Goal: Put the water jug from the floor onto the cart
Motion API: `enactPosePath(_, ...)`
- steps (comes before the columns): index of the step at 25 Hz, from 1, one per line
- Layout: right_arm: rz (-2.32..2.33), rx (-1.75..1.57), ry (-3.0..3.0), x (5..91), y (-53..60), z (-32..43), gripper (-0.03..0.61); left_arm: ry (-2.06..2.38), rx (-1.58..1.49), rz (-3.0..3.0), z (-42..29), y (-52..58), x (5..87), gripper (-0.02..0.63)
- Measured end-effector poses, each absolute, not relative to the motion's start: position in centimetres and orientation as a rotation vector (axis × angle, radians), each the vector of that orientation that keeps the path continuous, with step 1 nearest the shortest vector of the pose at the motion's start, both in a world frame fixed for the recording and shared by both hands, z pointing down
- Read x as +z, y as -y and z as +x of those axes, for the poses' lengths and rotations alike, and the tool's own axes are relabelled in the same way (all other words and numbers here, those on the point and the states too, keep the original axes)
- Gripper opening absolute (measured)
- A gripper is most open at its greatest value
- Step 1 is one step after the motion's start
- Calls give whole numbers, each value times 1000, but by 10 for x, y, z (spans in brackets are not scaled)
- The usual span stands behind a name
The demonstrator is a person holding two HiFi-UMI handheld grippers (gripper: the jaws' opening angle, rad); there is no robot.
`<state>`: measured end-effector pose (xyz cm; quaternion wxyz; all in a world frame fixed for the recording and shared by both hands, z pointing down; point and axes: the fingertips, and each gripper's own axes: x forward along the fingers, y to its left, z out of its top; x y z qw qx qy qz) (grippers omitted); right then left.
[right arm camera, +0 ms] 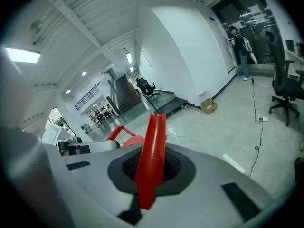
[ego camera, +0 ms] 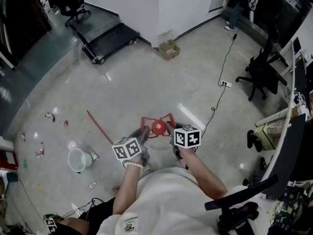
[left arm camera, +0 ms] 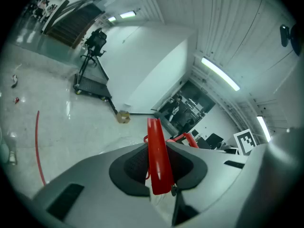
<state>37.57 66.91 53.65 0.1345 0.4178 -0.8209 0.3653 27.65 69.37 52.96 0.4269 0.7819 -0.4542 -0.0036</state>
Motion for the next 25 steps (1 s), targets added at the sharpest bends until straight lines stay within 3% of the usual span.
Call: enactPosePath(25, 1203, 1067, 2367, 536, -676, 370, 21, 1137, -39, 1938, 269, -703, 528, 81)
